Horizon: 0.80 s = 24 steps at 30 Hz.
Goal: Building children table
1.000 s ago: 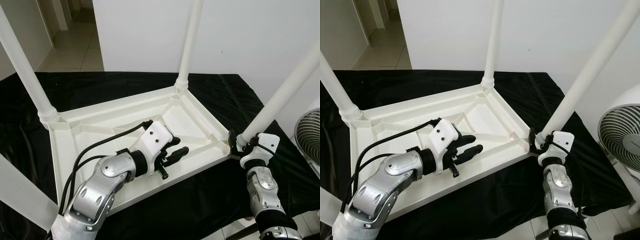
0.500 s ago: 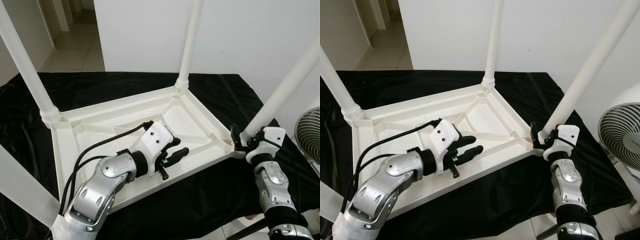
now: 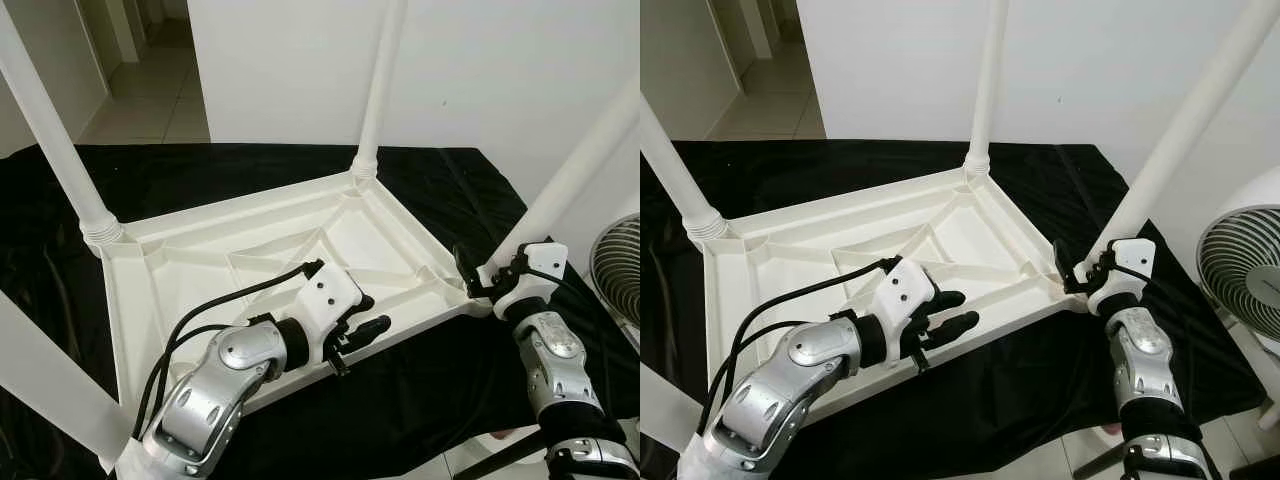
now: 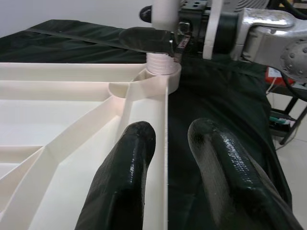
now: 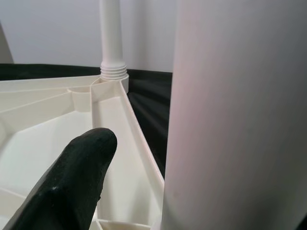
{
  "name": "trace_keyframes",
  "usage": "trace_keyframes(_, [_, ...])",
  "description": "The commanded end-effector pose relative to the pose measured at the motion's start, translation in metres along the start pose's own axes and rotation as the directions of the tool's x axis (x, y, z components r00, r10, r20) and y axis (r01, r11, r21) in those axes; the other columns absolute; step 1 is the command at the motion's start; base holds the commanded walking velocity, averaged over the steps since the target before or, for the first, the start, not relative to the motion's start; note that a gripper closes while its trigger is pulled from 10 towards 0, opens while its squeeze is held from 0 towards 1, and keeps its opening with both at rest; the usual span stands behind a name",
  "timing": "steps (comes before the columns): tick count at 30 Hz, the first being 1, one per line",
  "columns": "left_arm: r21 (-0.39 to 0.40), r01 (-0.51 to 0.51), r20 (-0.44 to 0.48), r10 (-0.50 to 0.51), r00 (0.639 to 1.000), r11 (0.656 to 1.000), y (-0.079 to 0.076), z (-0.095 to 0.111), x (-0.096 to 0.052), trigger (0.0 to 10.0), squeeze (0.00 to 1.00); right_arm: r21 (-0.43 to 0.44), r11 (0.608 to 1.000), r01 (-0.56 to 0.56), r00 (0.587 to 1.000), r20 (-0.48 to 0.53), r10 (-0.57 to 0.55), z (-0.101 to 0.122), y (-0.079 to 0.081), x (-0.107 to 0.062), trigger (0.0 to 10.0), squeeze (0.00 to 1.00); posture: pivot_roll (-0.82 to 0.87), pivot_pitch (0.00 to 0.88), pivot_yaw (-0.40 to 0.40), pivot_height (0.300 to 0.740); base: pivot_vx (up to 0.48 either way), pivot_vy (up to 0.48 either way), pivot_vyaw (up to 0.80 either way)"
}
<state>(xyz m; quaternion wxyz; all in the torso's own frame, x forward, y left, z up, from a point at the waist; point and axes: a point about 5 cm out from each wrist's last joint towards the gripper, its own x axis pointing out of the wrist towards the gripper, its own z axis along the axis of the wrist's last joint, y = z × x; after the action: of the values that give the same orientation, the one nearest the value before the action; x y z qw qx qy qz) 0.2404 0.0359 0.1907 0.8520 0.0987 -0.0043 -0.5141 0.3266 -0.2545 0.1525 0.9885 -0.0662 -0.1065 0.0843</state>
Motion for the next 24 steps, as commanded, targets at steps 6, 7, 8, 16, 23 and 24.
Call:
trace_keyframes(6, [0.004,-0.024,-0.007,0.024,1.000,1.000,0.000,-0.001,0.001,10.0,0.00,-0.015,0.999,-0.048,0.998,-0.039,0.047,-0.002,-0.004,-0.001,10.0,0.00,0.05,0.063,-0.014,0.740,0.000,0.000,0.00])
trace_keyframes(7, [0.006,-0.025,-0.006,0.025,1.000,1.000,0.000,0.000,0.001,10.0,0.00,-0.020,0.999,-0.051,0.998,-0.041,0.050,-0.001,-0.007,-0.002,10.0,0.00,0.05,0.065,-0.015,0.740,0.000,0.000,0.00])
trace_keyframes(8, [0.007,-0.026,-0.005,0.026,1.000,1.000,0.000,0.000,0.001,10.0,0.00,-0.027,0.998,-0.054,0.998,-0.042,0.052,-0.001,-0.009,-0.003,10.0,0.00,0.05,0.065,-0.015,0.740,0.000,0.000,0.00])
trace_keyframes(16, [0.007,-0.031,0.000,0.031,1.000,1.000,0.001,0.002,0.000,10.0,0.00,-0.043,0.997,-0.063,0.997,-0.049,0.060,0.003,-0.018,-0.008,10.0,0.00,0.04,0.067,-0.015,0.740,0.000,0.000,0.00])
trace_keyframes(23, [0.008,-0.030,0.003,0.030,1.000,1.000,0.001,0.002,0.000,10.0,0.00,-0.038,0.997,-0.062,0.997,-0.051,0.060,0.004,-0.021,-0.009,1.8,0.00,0.04,0.066,-0.012,0.740,0.000,0.000,0.00])
trace_keyframes(24, [0.009,-0.030,0.004,0.030,1.000,1.000,0.001,0.003,0.000,10.0,0.00,-0.025,0.998,-0.064,0.997,-0.047,0.063,0.005,-0.021,-0.008,0.0,0.00,0.04,0.066,-0.010,0.740,0.000,0.000,0.00])
